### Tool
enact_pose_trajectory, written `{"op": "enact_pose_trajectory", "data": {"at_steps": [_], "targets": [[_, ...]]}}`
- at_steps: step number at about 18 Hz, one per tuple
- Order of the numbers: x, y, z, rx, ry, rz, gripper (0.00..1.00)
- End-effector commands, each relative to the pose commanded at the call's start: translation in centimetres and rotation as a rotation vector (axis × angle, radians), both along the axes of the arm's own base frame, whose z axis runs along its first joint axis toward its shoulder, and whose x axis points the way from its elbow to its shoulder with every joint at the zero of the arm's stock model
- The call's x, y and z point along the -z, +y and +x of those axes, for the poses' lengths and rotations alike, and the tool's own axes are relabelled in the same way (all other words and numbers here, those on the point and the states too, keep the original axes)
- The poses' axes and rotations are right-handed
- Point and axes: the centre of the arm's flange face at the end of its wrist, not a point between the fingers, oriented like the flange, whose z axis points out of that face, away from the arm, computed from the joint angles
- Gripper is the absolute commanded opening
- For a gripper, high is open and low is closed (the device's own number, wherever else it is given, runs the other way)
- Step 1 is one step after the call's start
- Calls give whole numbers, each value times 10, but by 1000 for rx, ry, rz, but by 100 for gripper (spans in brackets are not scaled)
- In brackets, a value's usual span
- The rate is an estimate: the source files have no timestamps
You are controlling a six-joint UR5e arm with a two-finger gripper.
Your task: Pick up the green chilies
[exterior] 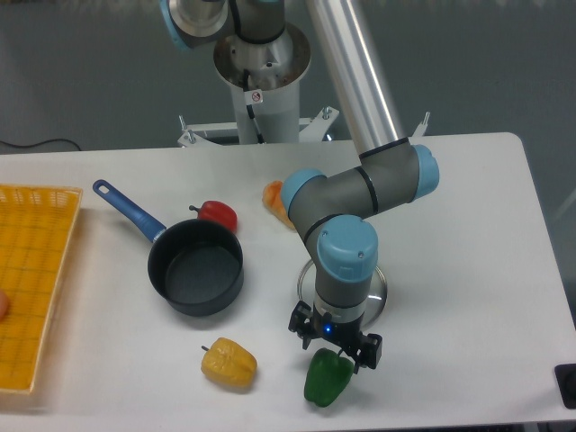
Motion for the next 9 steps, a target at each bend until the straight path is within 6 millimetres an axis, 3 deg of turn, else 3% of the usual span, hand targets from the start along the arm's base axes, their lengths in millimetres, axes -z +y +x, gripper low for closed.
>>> {"op": "enact_pose_trajectory", "data": {"at_steps": [9], "targets": [[-3, 15, -17, 15, 32, 22, 100]]}}
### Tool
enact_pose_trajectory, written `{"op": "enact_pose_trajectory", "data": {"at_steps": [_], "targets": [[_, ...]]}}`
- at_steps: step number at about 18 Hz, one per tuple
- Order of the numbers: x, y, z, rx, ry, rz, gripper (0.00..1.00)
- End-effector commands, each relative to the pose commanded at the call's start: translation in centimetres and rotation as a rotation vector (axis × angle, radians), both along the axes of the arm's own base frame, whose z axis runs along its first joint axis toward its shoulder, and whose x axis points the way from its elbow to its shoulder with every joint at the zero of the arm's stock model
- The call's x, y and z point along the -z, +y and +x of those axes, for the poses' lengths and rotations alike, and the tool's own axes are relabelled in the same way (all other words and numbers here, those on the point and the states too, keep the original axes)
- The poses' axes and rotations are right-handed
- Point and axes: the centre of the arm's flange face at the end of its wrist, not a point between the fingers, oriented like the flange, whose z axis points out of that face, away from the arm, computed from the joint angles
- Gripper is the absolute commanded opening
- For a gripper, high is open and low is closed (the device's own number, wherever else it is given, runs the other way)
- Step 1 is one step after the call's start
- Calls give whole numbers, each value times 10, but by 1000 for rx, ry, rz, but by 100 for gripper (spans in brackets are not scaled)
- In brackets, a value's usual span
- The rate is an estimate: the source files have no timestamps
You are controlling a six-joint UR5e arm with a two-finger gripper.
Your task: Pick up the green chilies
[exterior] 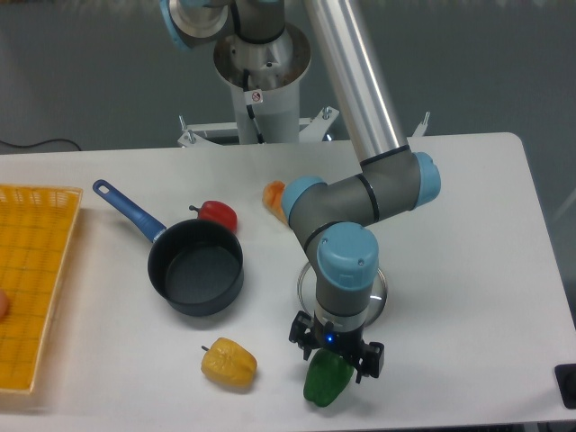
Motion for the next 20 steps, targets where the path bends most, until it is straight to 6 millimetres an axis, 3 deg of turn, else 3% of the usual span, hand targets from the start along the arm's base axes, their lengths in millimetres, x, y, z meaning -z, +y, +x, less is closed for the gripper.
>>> {"op": "enact_pose_trajectory", "data": {"at_steps": [6, 16, 20], "targets": [[14, -1, 1, 9, -13, -16, 100], [20, -1, 1, 8, -19, -23, 100], [27, 4, 9, 20, -28, -32, 100]]}}
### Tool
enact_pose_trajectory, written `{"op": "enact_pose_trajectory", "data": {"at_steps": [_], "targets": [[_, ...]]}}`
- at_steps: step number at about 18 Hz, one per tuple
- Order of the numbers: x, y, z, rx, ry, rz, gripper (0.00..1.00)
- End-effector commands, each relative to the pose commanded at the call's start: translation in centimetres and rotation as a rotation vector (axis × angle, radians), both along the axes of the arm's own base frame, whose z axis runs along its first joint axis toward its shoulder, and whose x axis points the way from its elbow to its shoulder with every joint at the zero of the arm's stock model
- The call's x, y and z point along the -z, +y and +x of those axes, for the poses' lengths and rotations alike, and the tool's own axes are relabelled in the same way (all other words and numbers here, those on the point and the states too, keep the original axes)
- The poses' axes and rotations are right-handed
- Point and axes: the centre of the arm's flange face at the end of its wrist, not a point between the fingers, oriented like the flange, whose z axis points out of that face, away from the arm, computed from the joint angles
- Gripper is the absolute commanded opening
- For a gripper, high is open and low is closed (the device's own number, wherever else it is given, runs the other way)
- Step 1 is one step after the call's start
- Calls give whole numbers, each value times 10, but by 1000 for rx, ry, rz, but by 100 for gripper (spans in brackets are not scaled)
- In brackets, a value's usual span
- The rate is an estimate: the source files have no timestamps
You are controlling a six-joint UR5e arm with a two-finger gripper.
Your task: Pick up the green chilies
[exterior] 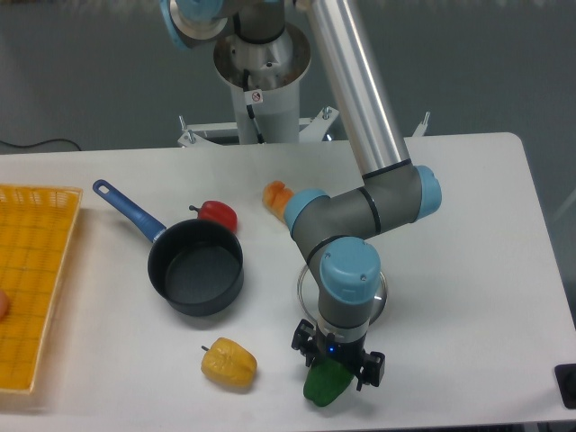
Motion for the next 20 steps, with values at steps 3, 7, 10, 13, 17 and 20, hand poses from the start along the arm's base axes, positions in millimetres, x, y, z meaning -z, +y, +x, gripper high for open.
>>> {"op": "enact_pose_trajectory", "data": {"at_steps": [3, 7, 10, 13, 17, 20], "targets": [[3, 0, 2, 2, -5, -4, 100], [2, -2, 4, 8, -6, -7, 89], [5, -4, 6, 10, -11, -14, 63], [6, -2, 12, 37, 11, -40, 63], [-1, -4, 13, 49, 44, -66, 60], [-7, -5, 15, 52, 50, -60, 56]]}}
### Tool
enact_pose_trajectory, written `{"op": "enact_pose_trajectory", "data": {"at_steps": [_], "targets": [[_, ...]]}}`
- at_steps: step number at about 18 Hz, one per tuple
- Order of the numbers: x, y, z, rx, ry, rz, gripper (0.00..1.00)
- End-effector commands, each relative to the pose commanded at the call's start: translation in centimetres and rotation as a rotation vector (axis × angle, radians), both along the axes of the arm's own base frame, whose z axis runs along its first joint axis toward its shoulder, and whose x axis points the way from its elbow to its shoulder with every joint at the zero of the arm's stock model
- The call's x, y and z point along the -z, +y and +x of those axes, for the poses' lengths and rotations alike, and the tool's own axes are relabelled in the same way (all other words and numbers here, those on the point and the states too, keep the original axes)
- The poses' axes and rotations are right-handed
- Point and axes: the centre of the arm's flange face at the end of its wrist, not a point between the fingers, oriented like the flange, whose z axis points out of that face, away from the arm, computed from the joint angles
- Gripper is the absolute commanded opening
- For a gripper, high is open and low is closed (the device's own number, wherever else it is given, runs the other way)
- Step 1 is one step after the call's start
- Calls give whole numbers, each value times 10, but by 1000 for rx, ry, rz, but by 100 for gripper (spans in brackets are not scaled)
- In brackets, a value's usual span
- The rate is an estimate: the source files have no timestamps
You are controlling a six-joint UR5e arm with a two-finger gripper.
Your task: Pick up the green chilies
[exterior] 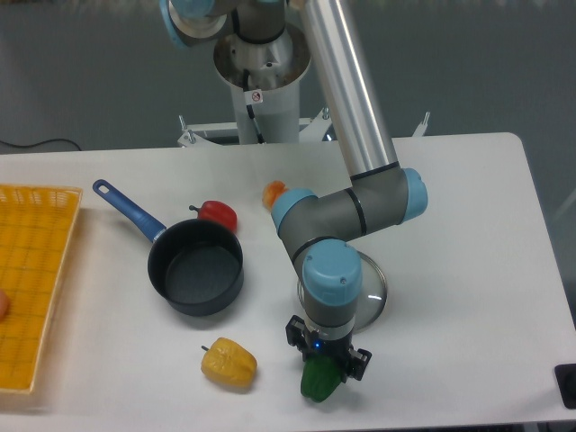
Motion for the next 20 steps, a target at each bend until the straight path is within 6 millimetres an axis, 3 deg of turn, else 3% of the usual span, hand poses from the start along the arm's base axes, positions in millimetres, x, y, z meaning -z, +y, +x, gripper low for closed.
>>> {"op": "enact_pose_trajectory", "data": {"at_steps": [12, 15, 20], "targets": [[-49, -16, 12, 94, 21, 18, 57], [-60, -21, 23, 114, 13, 9, 57], [-68, -30, 34, 163, 14, -5, 57]]}}
